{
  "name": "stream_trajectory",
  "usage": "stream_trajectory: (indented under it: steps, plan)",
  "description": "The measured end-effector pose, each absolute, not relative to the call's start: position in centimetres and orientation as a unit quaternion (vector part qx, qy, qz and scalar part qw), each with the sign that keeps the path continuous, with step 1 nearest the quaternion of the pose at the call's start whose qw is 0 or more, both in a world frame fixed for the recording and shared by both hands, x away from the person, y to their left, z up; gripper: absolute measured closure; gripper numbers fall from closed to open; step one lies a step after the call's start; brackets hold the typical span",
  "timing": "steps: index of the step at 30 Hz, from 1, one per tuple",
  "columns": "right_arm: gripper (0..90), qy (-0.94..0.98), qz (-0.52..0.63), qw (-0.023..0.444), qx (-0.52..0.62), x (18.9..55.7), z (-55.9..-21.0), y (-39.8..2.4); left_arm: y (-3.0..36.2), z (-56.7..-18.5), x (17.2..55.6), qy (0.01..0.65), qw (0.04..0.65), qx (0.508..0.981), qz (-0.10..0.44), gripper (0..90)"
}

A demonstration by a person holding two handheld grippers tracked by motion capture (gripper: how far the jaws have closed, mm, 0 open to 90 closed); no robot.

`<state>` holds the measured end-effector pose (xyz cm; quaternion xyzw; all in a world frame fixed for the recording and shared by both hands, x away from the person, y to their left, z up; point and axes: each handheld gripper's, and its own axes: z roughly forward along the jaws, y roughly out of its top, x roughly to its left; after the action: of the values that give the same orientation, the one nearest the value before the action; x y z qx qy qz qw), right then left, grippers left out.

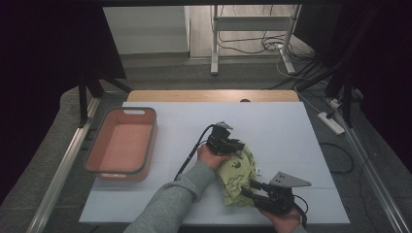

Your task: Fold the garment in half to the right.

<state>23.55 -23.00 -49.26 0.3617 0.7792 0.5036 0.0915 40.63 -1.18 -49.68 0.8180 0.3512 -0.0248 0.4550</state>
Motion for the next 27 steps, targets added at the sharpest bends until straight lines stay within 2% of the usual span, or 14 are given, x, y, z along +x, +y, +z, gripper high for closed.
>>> stream_trajectory:
  steps: [3, 7, 11, 15, 18, 20, 22, 23, 25, 27]
  plan:
    - [46.5, 0.777, 0.510, 0.113, 0.352, 23.1, -48.6, -23.2, -0.5, -48.9, 40.4, 0.350, 0.470, 0.810, -0.019, 51.8]
    - [41.7, 0.772, 0.518, 0.136, 0.343, 22.6, -47.7, -23.6, 0.7, -47.7, 40.1, 0.351, 0.493, 0.796, -0.009, 46.1]
    - [41.3, 0.770, 0.523, 0.144, 0.337, 22.5, -47.1, -23.9, 1.8, -46.8, 39.8, 0.355, 0.508, 0.785, -0.006, 41.9]
    - [43.1, 0.766, 0.529, 0.140, 0.338, 22.7, -46.7, -24.3, 3.0, -46.5, 39.6, 0.355, 0.510, 0.784, 0.001, 42.5]
    - [49.4, 0.763, 0.535, 0.134, 0.336, 23.0, -46.2, -24.4, 3.7, -46.5, 39.4, 0.356, 0.508, 0.784, 0.004, 52.2]
    - [55.2, 0.764, 0.538, 0.129, 0.331, 23.3, -45.8, -24.4, 4.2, -46.6, 39.2, 0.356, 0.502, 0.788, 0.010, 65.0]
    - [66.7, 0.768, 0.539, 0.121, 0.325, 23.6, -45.3, -24.2, 4.6, -46.8, 39.1, 0.352, 0.498, 0.793, 0.006, 80.4]
    - [70.9, 0.770, 0.540, 0.116, 0.321, 23.9, -45.1, -24.0, 4.8, -46.9, 39.1, 0.350, 0.495, 0.795, 0.005, 84.5]
    - [79.1, 0.779, 0.532, 0.110, 0.313, 24.4, -44.7, -23.4, 5.0, -47.2, 39.1, 0.350, 0.486, 0.801, 0.004, 88.9]
    - [84.0, 0.788, 0.523, 0.105, 0.307, 25.3, -44.6, -22.7, 5.0, -47.6, 39.1, 0.351, 0.480, 0.804, 0.005, 88.9]
